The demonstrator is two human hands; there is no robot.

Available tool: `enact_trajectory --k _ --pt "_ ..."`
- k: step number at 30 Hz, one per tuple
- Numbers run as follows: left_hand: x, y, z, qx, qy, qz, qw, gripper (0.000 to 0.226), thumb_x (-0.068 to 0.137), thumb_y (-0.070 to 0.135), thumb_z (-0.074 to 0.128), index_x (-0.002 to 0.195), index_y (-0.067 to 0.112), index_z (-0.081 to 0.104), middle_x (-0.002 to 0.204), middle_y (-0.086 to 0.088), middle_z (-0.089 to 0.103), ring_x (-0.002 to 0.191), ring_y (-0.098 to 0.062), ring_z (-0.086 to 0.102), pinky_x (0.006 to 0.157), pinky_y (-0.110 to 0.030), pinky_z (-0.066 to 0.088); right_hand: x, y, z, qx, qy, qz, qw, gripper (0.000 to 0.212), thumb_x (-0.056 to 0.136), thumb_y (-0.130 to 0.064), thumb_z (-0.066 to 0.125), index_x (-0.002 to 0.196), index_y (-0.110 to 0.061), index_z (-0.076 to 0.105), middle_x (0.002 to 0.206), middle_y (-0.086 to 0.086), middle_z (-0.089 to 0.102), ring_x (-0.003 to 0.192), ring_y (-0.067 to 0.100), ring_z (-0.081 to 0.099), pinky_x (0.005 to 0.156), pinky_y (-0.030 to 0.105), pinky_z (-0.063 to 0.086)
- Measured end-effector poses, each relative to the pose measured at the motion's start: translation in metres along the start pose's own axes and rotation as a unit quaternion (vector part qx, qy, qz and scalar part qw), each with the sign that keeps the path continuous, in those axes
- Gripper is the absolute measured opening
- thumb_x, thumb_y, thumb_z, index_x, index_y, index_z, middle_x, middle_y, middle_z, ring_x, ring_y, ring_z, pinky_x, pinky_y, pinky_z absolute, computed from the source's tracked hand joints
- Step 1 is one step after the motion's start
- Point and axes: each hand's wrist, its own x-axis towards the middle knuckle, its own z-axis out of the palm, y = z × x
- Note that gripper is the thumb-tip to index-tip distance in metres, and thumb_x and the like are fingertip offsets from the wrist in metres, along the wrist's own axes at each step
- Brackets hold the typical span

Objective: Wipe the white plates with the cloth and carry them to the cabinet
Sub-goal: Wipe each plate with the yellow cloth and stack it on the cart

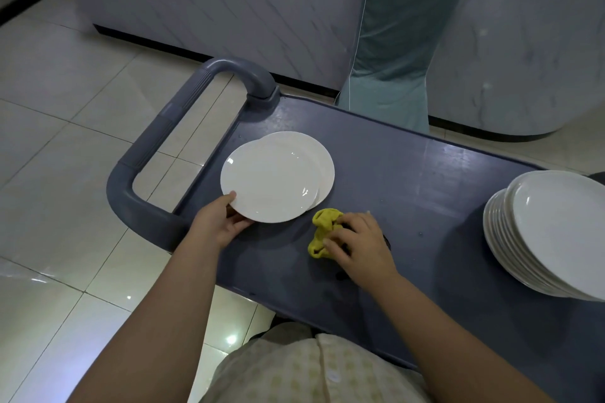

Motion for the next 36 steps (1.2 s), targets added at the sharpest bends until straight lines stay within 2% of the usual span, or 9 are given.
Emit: enact_trajectory --k 2,5,9,12,17,21,26,32,36 --pt "-0.003 0.002 0.001 0.007 -0.012 0.001 1.0 0.025 0.094 0.002 0.054 0.119 0.003 0.054 0.114 -0.016 0.06 0.097 -0.03 0.061 0.065 -0.043 0.055 0.011 -0.012 0.007 -0.035 0.003 0.078 0.996 0.029 0.086 -0.041 0.066 0.106 -0.02 0.069 0.12 0.007 0.058 0.114 0.032 0.052 0.107 0.065 0.027" --pt "-0.008 0.004 0.004 0.006 -0.022 0.006 1.0 0.029 0.093 -0.004 0.051 0.121 0.004 0.054 0.119 -0.016 0.058 0.099 -0.03 0.06 0.064 -0.041 0.055 0.014 -0.019 0.02 -0.126 -0.151 0.242 0.95 0.07 0.085 -0.066 0.049 0.147 -0.041 0.027 0.157 0.01 0.02 0.143 0.043 0.012 0.113 0.067 0.002" --pt "-0.012 0.0 0.005 0.007 -0.039 -0.004 0.999 0.034 0.094 -0.003 0.046 0.127 0.006 0.048 0.125 -0.016 0.053 0.108 -0.036 0.056 0.061 -0.049 0.059 0.008 -0.024 0.037 -0.146 -0.191 0.235 0.942 0.078 0.083 -0.075 0.039 0.149 -0.046 0.009 0.161 0.007 0.011 0.144 0.044 0.005 0.109 0.071 0.005" --pt "-0.016 -0.004 0.005 -0.024 -0.06 -0.001 0.998 0.036 0.096 -0.001 0.046 0.13 0.009 0.048 0.126 -0.015 0.052 0.111 -0.037 0.054 0.061 -0.052 0.059 0.004 -0.024 0.039 -0.183 -0.176 0.195 0.947 0.068 0.085 -0.07 0.042 0.146 -0.043 0.025 0.153 0.008 0.03 0.138 0.041 0.022 0.108 0.068 0.012" --pt "-0.023 -0.008 0.007 -0.047 -0.078 0.025 0.996 0.033 0.093 -0.005 0.046 0.122 0.011 0.051 0.127 -0.014 0.053 0.109 -0.035 0.055 0.061 -0.046 0.06 -0.005 -0.017 0.037 -0.103 -0.048 0.113 0.987 0.042 0.069 -0.036 0.081 0.108 -0.025 0.07 0.106 0.005 0.065 0.094 0.035 0.058 0.084 0.055 0.042" --pt "-0.03 -0.01 0.001 -0.054 -0.092 0.048 0.993 0.037 0.089 -0.01 0.047 0.117 0.013 0.052 0.128 -0.013 0.052 0.111 -0.036 0.054 0.065 -0.046 0.06 0.006 -0.011 0.024 -0.013 -0.027 0.111 0.993 0.036 0.071 -0.021 0.077 0.106 -0.025 0.072 0.105 0.0 0.065 0.095 0.03 0.056 0.079 0.043 0.042" --pt "-0.051 -0.007 0.004 0.02 -0.137 0.091 0.986 0.048 0.086 -0.012 0.05 0.125 0.014 0.05 0.133 -0.012 0.051 0.112 -0.036 0.058 0.07 -0.044 0.059 0.033 -0.021 -0.021 0.154 0.116 0.13 0.973 0.037 0.074 -0.032 0.059 0.111 -0.031 0.066 0.107 -0.009 0.063 0.1 0.02 0.051 0.093 0.023 0.036" --pt "-0.091 -0.01 0.054 0.055 -0.278 0.126 0.951 0.067 0.082 -0.014 0.054 0.134 0.028 0.052 0.118 -0.009 0.066 0.104 -0.033 0.066 0.073 -0.052 0.058 0.093 -0.074 -0.05 0.019 0.062 -0.041 0.997 0.041 0.075 -0.037 0.066 0.115 -0.032 0.066 0.12 -0.001 0.059 0.106 0.029 0.051 0.086 0.044 0.039" --pt "-0.108 -0.012 0.076 0.052 -0.294 0.15 0.942 0.069 0.083 -0.02 0.044 0.128 0.03 0.057 0.11 0.001 0.068 0.099 -0.023 0.064 0.069 -0.049 0.059 0.133 -0.052 -0.092 -0.01 0.107 0.024 0.994 0.039 0.084 -0.037 0.069 0.123 -0.033 0.063 0.123 -0.003 0.057 0.111 0.029 0.048 0.093 0.045 0.037"
